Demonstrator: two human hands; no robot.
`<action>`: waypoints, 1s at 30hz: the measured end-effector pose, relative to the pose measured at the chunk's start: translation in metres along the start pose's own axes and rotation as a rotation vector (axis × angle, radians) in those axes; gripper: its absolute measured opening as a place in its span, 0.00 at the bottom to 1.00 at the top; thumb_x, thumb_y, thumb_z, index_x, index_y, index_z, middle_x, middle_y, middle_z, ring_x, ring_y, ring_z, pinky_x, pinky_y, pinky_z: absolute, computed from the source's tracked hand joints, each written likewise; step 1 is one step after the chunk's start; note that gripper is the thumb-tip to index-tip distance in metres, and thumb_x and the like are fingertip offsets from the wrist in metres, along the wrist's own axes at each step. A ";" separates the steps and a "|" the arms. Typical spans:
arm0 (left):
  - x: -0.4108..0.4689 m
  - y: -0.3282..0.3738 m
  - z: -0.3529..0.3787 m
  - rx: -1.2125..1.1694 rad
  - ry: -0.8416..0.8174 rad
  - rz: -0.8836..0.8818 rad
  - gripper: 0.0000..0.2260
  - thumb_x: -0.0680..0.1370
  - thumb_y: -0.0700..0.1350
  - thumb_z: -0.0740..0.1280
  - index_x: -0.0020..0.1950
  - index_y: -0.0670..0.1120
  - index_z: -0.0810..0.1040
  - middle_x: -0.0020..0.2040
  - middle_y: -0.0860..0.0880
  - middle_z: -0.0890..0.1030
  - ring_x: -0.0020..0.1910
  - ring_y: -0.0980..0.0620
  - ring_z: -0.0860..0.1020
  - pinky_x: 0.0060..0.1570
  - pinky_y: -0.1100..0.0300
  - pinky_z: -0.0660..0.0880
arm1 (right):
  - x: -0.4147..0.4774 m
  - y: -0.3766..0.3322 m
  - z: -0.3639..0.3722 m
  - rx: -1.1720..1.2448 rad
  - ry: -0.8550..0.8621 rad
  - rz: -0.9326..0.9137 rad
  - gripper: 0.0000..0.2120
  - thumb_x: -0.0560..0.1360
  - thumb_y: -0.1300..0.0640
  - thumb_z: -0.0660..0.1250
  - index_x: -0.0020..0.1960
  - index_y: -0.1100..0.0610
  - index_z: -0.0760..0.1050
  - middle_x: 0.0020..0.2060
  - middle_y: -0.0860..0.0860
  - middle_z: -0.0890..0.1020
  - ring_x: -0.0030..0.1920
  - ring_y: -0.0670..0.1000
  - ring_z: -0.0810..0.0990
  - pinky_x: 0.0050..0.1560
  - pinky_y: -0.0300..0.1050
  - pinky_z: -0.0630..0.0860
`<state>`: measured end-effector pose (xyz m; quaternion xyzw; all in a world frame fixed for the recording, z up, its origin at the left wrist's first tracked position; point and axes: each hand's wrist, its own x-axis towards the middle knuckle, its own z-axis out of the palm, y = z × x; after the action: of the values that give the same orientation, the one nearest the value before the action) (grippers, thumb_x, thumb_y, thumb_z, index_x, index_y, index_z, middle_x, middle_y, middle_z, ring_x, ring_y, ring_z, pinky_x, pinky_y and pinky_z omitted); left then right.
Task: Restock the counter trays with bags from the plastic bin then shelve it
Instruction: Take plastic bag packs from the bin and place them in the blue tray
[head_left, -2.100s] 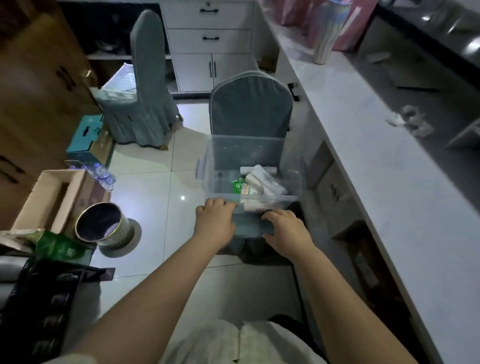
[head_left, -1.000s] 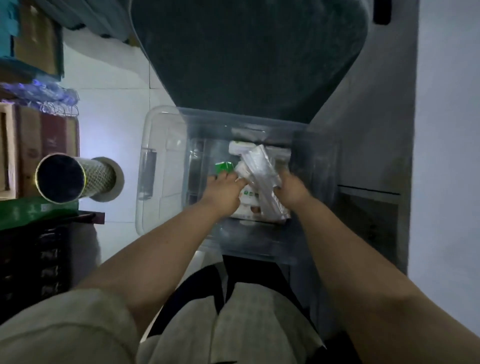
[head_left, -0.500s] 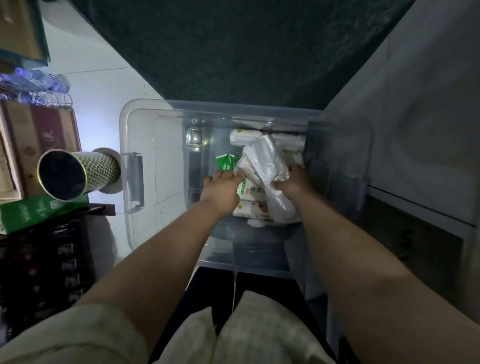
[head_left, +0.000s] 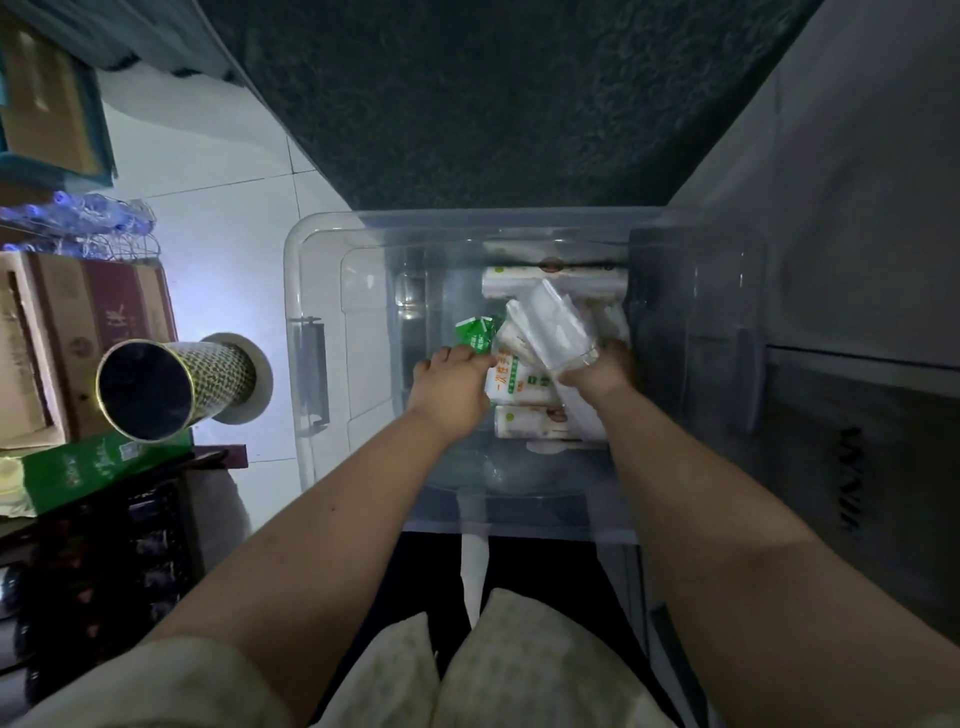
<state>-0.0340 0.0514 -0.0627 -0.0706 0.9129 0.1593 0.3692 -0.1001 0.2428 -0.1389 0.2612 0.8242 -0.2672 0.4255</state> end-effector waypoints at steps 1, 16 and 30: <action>-0.003 -0.003 -0.001 0.000 0.005 0.018 0.23 0.75 0.45 0.65 0.71 0.52 0.68 0.68 0.46 0.70 0.66 0.43 0.66 0.64 0.45 0.64 | -0.008 0.001 0.002 0.005 0.004 -0.045 0.30 0.61 0.55 0.79 0.60 0.59 0.73 0.56 0.57 0.79 0.55 0.58 0.79 0.51 0.46 0.76; -0.097 -0.056 -0.129 0.097 0.380 0.335 0.20 0.74 0.41 0.64 0.66 0.50 0.74 0.64 0.46 0.74 0.63 0.42 0.69 0.59 0.48 0.65 | -0.215 -0.019 0.008 -0.328 0.423 -0.477 0.19 0.70 0.58 0.67 0.60 0.58 0.74 0.53 0.59 0.79 0.52 0.62 0.75 0.47 0.50 0.70; -0.190 0.113 -0.119 0.338 0.355 1.005 0.18 0.74 0.44 0.62 0.65 0.49 0.73 0.61 0.46 0.75 0.60 0.42 0.70 0.56 0.48 0.66 | -0.372 0.084 -0.005 -0.204 0.809 -0.202 0.17 0.72 0.58 0.67 0.61 0.55 0.73 0.52 0.56 0.77 0.53 0.60 0.74 0.49 0.51 0.67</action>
<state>-0.0031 0.1190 0.1773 0.4077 0.8952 0.1529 0.0946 0.1395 0.2311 0.1581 0.2194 0.9684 -0.1005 0.0635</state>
